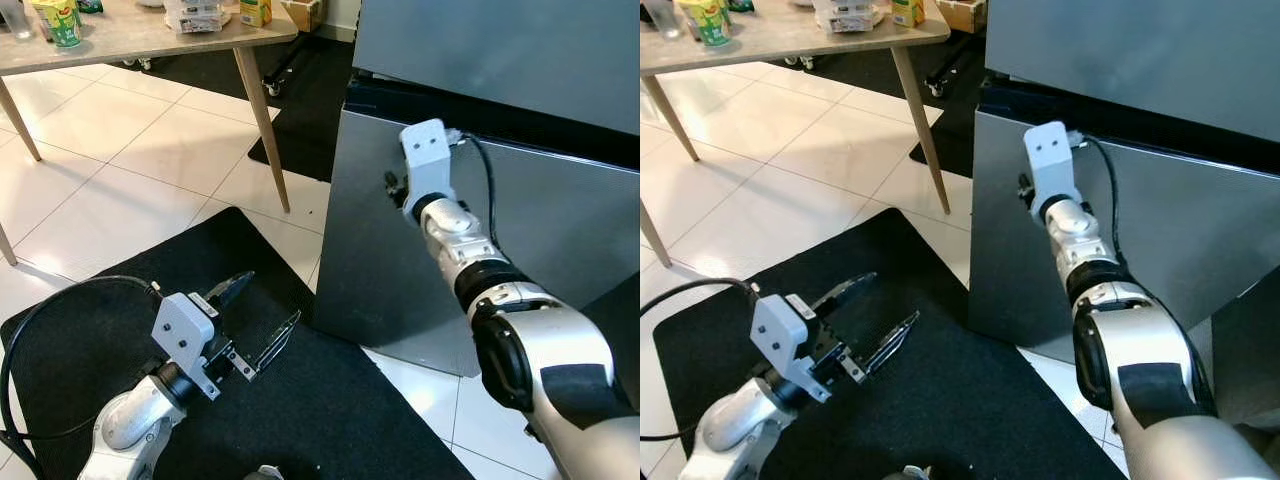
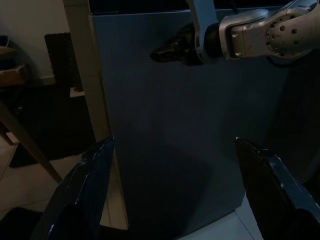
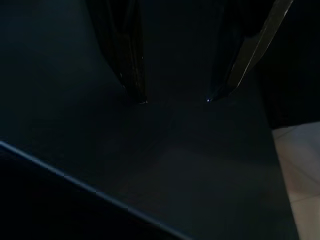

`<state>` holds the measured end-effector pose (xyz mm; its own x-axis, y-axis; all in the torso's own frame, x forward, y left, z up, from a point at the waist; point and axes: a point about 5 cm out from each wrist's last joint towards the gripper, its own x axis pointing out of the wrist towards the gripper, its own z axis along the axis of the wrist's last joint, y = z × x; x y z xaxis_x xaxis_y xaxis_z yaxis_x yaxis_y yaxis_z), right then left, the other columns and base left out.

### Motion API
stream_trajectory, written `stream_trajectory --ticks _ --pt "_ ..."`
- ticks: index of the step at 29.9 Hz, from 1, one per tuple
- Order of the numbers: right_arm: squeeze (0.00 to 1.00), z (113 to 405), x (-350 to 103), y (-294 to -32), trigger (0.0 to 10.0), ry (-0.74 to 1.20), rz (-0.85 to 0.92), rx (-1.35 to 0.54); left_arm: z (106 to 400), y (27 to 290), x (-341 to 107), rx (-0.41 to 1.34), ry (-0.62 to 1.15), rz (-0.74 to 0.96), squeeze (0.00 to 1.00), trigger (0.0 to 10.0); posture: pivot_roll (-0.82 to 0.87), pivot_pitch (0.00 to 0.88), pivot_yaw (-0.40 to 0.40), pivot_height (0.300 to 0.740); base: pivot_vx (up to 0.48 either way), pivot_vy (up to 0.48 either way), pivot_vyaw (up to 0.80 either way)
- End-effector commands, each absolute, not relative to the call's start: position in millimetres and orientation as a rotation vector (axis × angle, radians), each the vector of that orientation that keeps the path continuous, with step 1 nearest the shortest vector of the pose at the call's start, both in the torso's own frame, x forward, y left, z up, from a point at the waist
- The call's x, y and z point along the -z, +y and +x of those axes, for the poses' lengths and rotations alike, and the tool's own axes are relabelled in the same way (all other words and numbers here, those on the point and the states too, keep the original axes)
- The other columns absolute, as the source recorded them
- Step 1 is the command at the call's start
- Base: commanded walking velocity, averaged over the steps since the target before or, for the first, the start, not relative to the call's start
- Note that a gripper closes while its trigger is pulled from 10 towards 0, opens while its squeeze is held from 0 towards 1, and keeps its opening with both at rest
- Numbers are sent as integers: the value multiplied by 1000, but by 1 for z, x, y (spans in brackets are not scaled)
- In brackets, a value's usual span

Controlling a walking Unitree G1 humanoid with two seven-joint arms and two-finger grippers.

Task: Restocking fridge

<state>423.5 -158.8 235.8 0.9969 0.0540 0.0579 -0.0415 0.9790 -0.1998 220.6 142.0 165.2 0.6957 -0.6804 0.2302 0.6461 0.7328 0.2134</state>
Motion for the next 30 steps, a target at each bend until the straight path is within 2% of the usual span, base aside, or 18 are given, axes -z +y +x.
stream_trajectory --ticks 1,6,11,19,26,27,30 --pt "0 422 -228 -165 10000 -39 -180 -33 219 143 -163 753 -281 139 0 10000 158 246 -36 740 0 0 0" --pt "0 415 -203 -170 10000 -3 -164 -61 226 138 -162 766 -291 130 0 10000 132 218 -29 740 0 0 0" --pt "0 413 -197 -173 10000 -2 -128 -75 229 135 -162 773 -295 128 0 10000 123 203 -24 740 0 0 0" --pt "0 401 -167 -166 10000 22 -25 -260 245 127 -161 778 -292 112 0 10000 79 156 -17 740 0 0 0" --pt "0 391 -142 -168 10000 82 -55 -284 251 127 -157 764 -281 118 0 10000 67 136 -19 740 0 0 0" --pt "0 380 -120 -172 10000 141 -62 -279 255 128 -152 750 -254 107 0 10000 55 125 -11 740 0 0 0" --pt "0 372 -104 -176 10000 189 -80 -273 258 130 -145 738 -212 92 0 10000 51 121 -11 740 0 0 0"
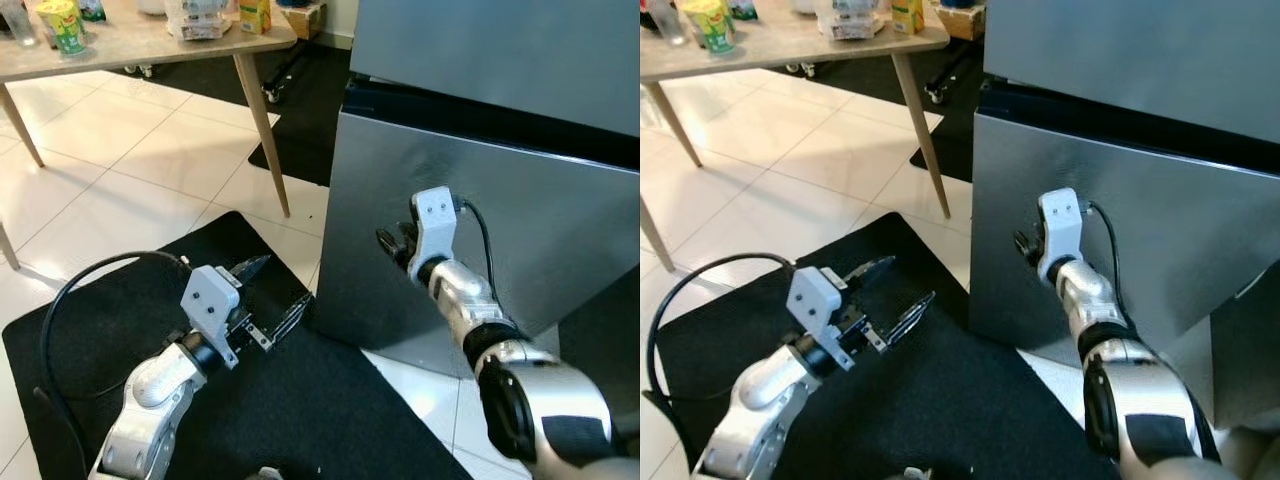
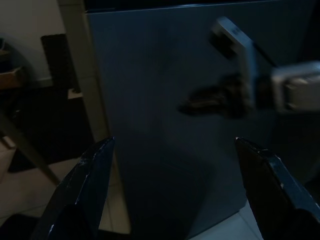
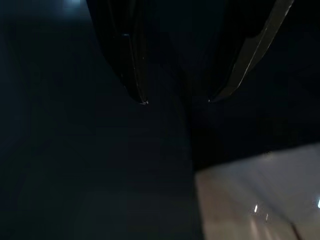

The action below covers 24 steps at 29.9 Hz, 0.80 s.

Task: Restocking fridge

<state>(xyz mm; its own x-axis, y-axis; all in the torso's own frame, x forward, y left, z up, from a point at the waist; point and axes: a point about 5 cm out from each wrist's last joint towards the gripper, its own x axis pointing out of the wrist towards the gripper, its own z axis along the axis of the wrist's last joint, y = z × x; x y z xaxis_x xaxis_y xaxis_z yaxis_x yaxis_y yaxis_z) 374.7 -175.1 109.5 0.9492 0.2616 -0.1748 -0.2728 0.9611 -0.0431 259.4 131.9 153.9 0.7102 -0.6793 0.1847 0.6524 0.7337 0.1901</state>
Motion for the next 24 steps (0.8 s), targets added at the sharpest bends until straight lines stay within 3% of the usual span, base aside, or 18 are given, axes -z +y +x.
stream_trajectory --ticks 1,15,24 --pt "0 369 -99 -177 10000 202 -71 -273 259 131 -142 736 -199 92 0 10000 49 119 -11 740 0 0 0" --pt "0 342 -59 -185 10000 305 -65 -279 262 131 -132 744 -182 112 0 10000 29 105 -7 740 0 0 0" --pt "0 344 -62 -184 10000 295 -60 -287 263 131 -136 757 -204 124 0 10000 30 108 -4 740 327 0 0"
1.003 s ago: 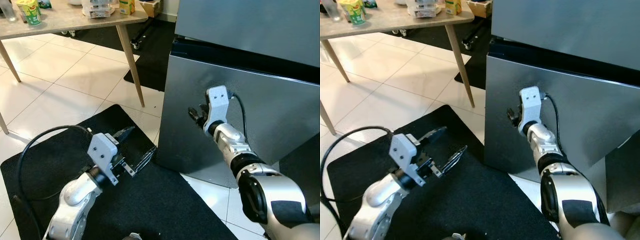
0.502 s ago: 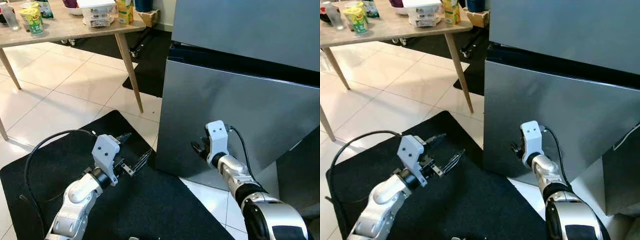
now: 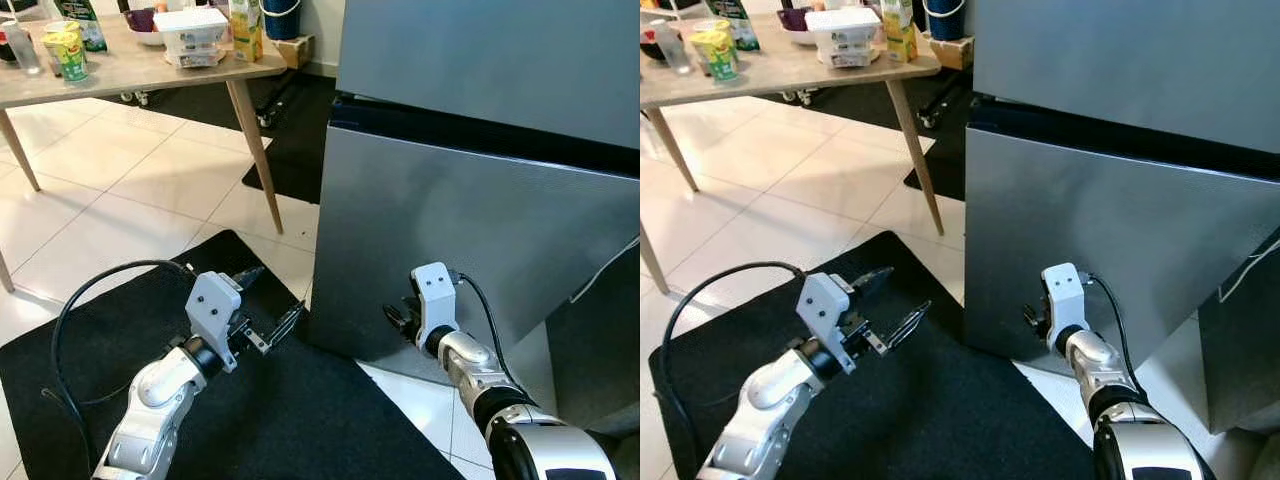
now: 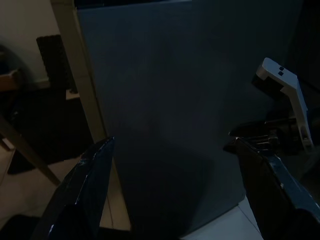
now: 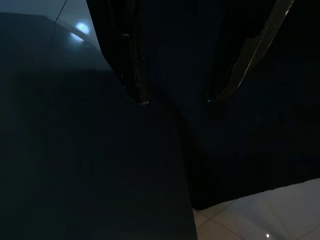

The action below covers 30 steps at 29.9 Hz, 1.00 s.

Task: Restocking fridge

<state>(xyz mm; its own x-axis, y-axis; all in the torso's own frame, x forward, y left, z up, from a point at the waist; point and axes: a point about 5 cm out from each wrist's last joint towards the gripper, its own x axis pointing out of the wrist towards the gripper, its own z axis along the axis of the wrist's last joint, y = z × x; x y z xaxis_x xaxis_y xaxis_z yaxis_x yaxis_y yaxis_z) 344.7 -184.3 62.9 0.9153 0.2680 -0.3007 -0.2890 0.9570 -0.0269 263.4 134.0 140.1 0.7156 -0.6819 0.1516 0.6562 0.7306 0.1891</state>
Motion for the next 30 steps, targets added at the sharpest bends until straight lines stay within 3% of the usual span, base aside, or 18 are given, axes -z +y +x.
stream_trajectory --ticks 1,25,30 --pt "0 344 -62 -184 10000 293 -60 -287 263 131 -136 756 -206 125 0 10000 29 108 -3 740 349 0 0" --pt "0 344 -64 -187 10000 285 -67 -281 263 128 -137 772 -219 127 0 10000 25 110 1 740 349 0 0" --pt "0 340 -63 -189 10000 269 -53 -344 262 124 -138 791 -220 97 0 10000 23 110 2 740 0 0 0"
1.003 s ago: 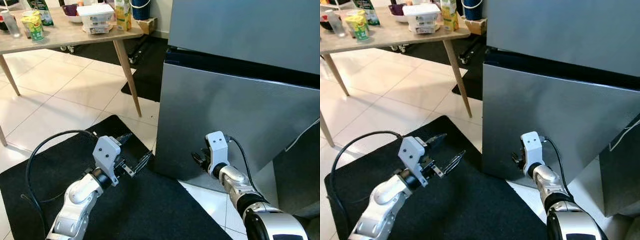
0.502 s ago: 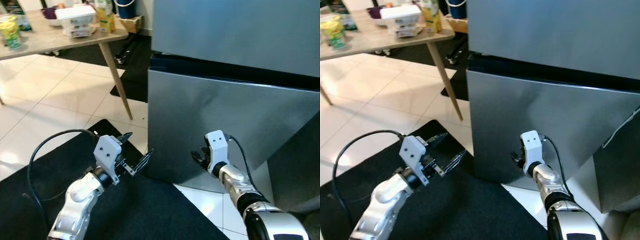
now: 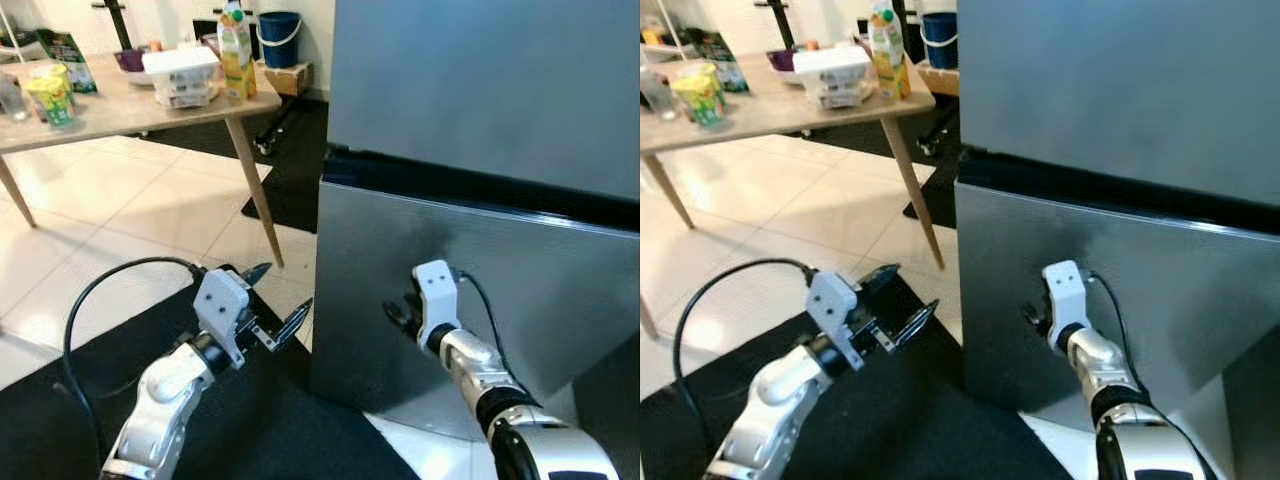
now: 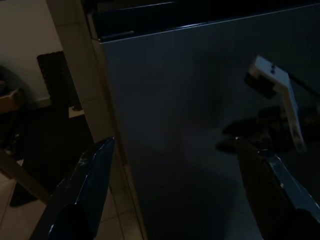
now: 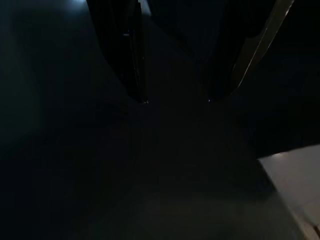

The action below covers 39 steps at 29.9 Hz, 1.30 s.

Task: Restocking fridge

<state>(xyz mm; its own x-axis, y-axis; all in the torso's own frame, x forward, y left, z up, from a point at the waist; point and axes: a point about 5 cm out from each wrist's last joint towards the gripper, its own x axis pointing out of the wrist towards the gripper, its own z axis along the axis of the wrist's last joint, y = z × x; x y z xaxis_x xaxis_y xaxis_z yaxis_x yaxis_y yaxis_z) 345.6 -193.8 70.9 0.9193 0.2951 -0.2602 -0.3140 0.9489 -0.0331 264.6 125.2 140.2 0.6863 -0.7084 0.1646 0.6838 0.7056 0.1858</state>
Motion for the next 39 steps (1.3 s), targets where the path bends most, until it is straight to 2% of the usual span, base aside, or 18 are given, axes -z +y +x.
stream_trajectory --ticks 1,13,22,34,39 --pt "0 339 -63 -190 10000 263 -50 -370 261 124 -139 795 -222 94 0 10000 22 110 2 740 0 0 0" --pt "0 330 -76 -199 10000 165 31 -622 250 121 -140 895 -207 49 0 10000 13 116 7 740 0 0 0" --pt "0 337 -93 -189 10000 89 79 -715 239 123 -140 980 -170 30 0 10000 19 118 12 740 0 0 0" --pt "0 347 -109 -182 10000 44 72 -761 219 147 -143 968 -112 40 0 10000 28 116 21 740 0 0 0" --pt "0 350 -111 -188 10000 54 46 -702 216 173 -151 886 -98 59 0 10000 45 119 22 740 0 0 0"
